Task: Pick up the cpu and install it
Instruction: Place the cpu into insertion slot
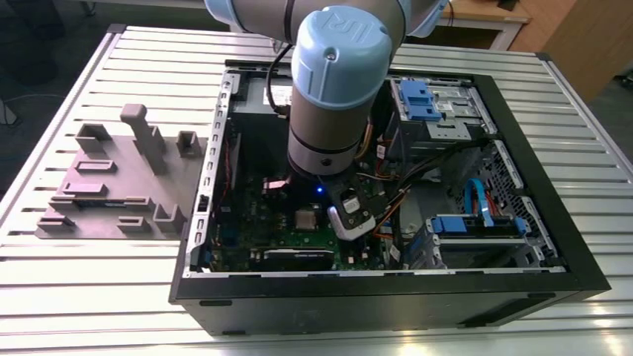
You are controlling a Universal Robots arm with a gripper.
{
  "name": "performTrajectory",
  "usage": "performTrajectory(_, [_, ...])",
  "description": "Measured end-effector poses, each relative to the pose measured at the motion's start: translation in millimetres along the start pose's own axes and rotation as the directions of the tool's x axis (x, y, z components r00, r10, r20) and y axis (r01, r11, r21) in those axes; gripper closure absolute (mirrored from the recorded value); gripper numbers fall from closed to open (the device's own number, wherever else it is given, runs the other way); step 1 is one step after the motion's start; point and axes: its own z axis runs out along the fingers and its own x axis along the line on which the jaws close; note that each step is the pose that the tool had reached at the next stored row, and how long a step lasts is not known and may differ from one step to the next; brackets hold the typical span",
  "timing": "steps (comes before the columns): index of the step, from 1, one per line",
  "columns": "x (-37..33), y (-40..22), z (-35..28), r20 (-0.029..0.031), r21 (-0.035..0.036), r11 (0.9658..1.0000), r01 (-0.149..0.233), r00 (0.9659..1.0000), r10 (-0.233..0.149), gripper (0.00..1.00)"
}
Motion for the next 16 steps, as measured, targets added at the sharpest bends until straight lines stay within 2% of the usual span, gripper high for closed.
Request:
performTrajectory(5, [0.0,0.0,-0.1,-0.0002,0.0002,1.0,0.0,1.0,0.0,0.45])
performTrajectory(9, [0.1,0.2,-3.7,-0.0003,0.0001,1.0,0.0,1.0,0.0,0.45])
performTrajectory(14, [-0.2,-0.1,1.5,-0.0004,-0.0002,1.0,0.0,1.0,0.0,0.45])
performTrajectory(16, [-0.1,-0.2,1.5,-0.0007,0.0002,1.0,0.0,1.0,0.0,0.47])
